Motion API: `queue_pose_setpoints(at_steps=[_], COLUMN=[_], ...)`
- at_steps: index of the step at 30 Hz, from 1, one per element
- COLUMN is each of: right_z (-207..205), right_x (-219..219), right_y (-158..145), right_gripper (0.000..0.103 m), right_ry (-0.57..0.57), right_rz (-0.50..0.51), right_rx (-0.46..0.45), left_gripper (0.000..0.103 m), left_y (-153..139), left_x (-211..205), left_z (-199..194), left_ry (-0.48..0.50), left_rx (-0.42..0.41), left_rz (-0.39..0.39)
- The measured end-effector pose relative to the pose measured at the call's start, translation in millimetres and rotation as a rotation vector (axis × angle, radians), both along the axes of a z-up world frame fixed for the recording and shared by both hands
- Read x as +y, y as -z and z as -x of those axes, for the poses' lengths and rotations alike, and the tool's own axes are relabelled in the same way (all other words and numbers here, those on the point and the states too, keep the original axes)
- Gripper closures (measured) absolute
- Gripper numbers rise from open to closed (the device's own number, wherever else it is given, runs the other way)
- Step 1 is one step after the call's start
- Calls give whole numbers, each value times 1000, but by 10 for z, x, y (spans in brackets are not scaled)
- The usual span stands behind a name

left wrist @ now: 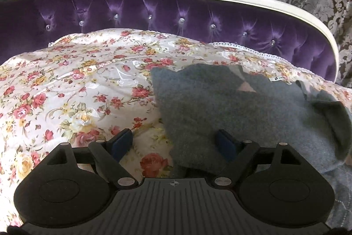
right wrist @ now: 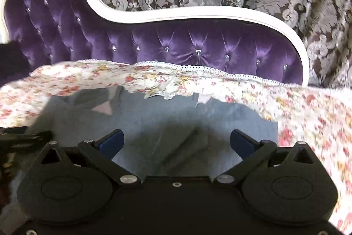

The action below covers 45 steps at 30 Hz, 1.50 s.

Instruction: Fold small clothes

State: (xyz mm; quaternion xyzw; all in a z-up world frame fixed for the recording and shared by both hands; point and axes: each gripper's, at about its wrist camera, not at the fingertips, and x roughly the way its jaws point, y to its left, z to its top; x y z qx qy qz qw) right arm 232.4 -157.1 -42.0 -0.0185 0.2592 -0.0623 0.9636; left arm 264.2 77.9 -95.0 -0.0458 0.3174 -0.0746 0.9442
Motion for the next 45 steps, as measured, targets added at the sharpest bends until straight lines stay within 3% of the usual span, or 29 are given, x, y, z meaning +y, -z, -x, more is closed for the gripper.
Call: queue_pose_setpoints(at_steps=[7, 9, 13, 17, 22, 27, 32, 38, 40, 41, 45], right_z=[-442, -334, 30, 385, 441, 50, -322, -469, -518, -508, -247], right_x=[-172, -355, -828, -1088, -1091, -1165, -1170, -1198, -1200, -1200, -1233], right_y=[225, 224, 186, 125, -50, -6, 144, 291, 320, 318, 158], right_gripper=[1, 1, 1, 1, 1, 28, 29, 28, 48, 96, 94], right_ry=[85, 148, 275, 329, 219, 138, 104, 85, 75, 66, 86], right_rz=[73, 74, -18, -52, -150, -323, -291, -310, -325, -335, -357], right_rx=[98, 95, 83, 54, -40, -19, 57, 110, 133, 134, 92], left_gripper=[19, 19, 19, 19, 19, 19, 19, 19, 19, 19, 19], left_y=[6, 8, 7, 5, 2, 1, -3, -2, -3, -3, -4], left_x=[9, 8, -3, -8, -9, -10, -12, -11, -9, -11, -11], left_z=[-20, -10, 2, 10, 12, 14, 17, 17, 15, 16, 13], left_ry=[1, 0, -4, -7, -9, -9, -10, -10, -9, -9, -9], left_rx=[0, -4, -2, -3, -3, -3, -6, -5, -5, -5, -6], left_rz=[10, 11, 10, 11, 10, 11, 10, 7, 7, 7, 6])
